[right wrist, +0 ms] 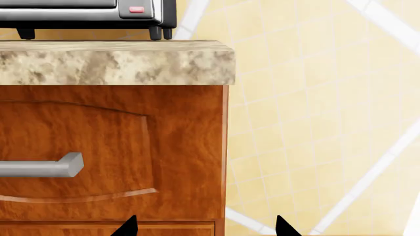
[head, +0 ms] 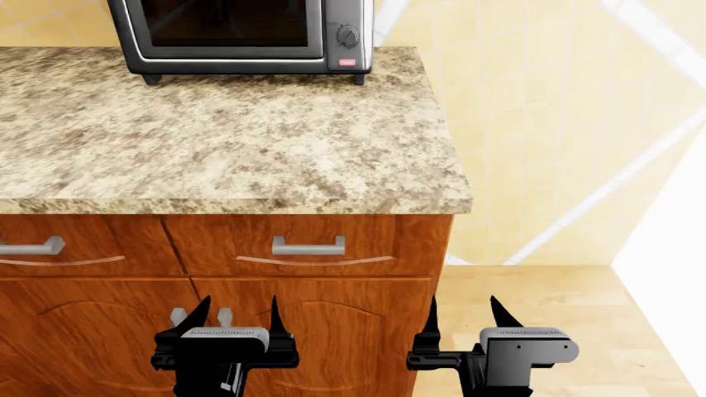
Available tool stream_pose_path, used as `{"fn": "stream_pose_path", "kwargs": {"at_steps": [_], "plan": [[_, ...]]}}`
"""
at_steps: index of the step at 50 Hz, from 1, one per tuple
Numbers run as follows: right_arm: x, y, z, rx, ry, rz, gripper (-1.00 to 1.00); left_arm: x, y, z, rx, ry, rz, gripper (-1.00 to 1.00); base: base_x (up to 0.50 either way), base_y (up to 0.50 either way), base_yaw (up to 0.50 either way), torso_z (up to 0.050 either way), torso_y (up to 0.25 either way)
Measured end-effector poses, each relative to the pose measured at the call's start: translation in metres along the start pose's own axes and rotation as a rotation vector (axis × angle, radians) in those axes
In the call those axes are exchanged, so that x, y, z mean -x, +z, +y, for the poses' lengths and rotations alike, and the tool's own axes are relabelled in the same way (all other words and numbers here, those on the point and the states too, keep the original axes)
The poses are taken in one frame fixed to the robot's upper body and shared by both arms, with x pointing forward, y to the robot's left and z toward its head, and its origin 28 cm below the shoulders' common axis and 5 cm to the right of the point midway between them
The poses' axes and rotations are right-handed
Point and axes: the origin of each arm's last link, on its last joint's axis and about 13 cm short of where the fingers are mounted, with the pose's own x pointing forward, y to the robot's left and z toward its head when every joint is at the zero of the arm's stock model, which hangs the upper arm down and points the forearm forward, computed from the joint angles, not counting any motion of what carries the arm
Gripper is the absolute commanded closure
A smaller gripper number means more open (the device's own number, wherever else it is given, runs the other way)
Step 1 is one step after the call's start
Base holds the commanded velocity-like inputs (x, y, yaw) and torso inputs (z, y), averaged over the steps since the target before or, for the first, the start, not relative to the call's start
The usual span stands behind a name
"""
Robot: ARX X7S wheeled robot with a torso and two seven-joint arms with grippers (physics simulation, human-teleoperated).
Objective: Open the toaster oven door.
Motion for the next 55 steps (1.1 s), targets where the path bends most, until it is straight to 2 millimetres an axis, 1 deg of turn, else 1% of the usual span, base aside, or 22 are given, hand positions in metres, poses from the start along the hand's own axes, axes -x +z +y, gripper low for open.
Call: {"fn": "stream_pose_path", "kwargs": {"at_steps": [9,22,30,34,38,44,50,55], "plan": [[0.001,0.000,0.001,-0.001,-0.001,0.000,-1.00,0.001,0.001,0.000,0.000,-0.004,0.003,-1.00,0.00,0.00,0.00,0.000,0.000],[0.002,0.000,0.001,-0.005,-0.001,-0.001,-1.00,0.003,0.005,0.000,0.009,-0.031,0.008,-1.00,0.00,0.00,0.00,0.050,0.000],[-0.002,0.006,-0.002,-0.002,-0.002,-0.014,-1.00,0.000,0.016,0.001,0.012,-0.042,-0.003,-1.00,0.00,0.00,0.00,0.050,0.000],[-0.009,0.015,-0.005,0.004,-0.004,-0.028,-1.00,-0.005,0.027,0.004,0.011,-0.052,-0.016,-1.00,0.00,0.00,0.00,0.050,0.000],[-0.018,0.026,-0.010,0.012,-0.007,-0.045,-1.00,-0.013,0.043,0.007,0.008,-0.066,-0.035,-1.00,0.00,0.00,0.00,0.050,0.000],[-0.035,0.047,-0.020,0.029,-0.012,-0.068,-1.00,-0.029,0.072,0.013,-0.014,-0.087,-0.072,-1.00,0.00,0.00,0.00,0.050,0.000],[-0.054,0.072,-0.030,0.056,-0.016,-0.092,-1.00,-0.049,0.102,0.022,-0.032,-0.103,-0.100,-1.00,0.00,0.00,0.00,0.050,0.000],[-0.071,0.095,-0.040,0.071,-0.025,-0.113,-1.00,-0.068,0.129,0.030,-0.039,-0.105,-0.111,-1.00,0.00,0.00,0.00,0.006,0.000]]}}
